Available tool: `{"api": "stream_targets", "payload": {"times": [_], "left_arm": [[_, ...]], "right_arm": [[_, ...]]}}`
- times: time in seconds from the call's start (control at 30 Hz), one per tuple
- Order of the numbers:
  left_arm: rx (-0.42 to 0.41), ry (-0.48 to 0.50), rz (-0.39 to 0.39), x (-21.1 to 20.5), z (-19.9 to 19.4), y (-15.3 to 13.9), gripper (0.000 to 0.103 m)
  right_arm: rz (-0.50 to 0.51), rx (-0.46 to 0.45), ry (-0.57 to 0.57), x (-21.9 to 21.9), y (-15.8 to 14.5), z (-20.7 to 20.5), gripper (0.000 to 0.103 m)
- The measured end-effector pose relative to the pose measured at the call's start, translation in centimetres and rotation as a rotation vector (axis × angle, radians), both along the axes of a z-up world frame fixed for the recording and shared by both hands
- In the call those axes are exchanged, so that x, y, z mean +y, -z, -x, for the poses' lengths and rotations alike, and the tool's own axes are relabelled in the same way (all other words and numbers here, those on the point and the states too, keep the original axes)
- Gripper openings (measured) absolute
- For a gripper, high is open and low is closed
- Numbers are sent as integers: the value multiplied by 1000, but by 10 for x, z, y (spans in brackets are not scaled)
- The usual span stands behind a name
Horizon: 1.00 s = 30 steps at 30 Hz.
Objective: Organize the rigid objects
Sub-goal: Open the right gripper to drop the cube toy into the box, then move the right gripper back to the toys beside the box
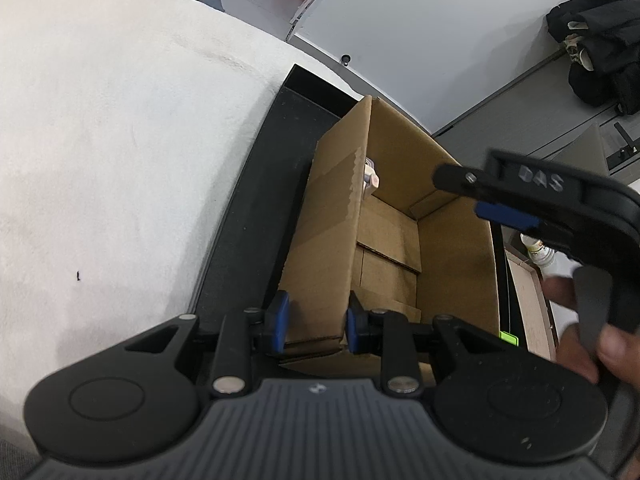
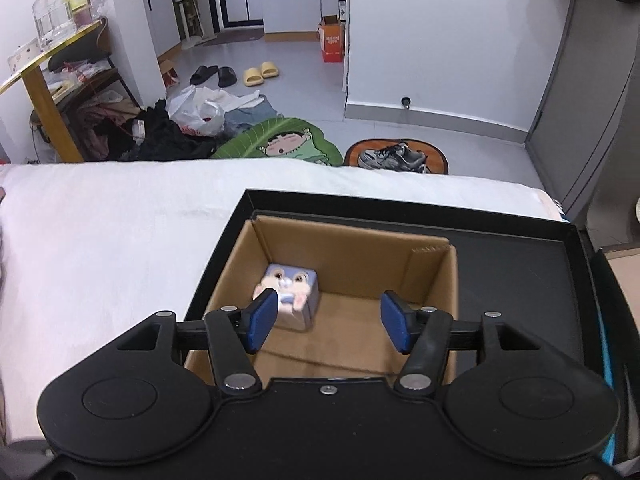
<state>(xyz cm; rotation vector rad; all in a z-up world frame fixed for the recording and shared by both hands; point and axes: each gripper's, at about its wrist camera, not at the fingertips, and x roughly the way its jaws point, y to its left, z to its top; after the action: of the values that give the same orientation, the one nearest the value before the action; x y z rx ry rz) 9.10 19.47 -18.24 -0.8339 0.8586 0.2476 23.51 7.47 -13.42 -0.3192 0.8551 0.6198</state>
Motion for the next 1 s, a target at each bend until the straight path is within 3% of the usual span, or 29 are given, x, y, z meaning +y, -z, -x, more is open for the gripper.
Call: {"api": "stream_targets", "payload": {"times": [0.2,0.57,1.0], "left_arm": [[3,4,-14,1,-2,0,27],[7,6,-33,-2,-2,-1,27],[12,6,-50,-4,-2,-3,27]], "right_arm": [[32,-2,2,-12,-9,8,64],[29,6,14,-42,-25,11,65],[67,-28,95,-90,-29,12,73]]}}
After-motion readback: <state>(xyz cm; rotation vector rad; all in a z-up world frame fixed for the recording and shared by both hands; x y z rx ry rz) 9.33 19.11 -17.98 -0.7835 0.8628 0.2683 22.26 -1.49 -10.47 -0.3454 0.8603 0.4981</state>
